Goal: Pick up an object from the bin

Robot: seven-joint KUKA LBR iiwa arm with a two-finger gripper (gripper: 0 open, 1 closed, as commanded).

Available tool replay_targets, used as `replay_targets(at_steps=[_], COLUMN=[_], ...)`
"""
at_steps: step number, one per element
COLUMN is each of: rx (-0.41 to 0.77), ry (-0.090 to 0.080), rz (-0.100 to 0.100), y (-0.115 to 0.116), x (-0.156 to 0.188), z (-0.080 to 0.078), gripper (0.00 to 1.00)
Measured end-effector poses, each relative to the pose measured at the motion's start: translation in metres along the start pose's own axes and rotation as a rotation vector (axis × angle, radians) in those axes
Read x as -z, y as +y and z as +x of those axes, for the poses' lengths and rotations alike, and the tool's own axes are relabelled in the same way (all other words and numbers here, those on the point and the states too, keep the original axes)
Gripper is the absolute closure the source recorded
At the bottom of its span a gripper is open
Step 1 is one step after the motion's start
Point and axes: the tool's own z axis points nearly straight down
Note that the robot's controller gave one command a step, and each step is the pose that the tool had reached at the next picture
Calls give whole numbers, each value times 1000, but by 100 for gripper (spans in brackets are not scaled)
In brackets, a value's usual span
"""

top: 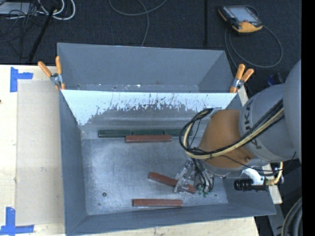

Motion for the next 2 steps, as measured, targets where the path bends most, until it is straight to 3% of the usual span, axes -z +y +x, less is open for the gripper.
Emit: replay_targets(at_steps=[2], rx=[0], ry=[1], rz=[1], y=[0], x=[3], z=[1], gripper=[100])
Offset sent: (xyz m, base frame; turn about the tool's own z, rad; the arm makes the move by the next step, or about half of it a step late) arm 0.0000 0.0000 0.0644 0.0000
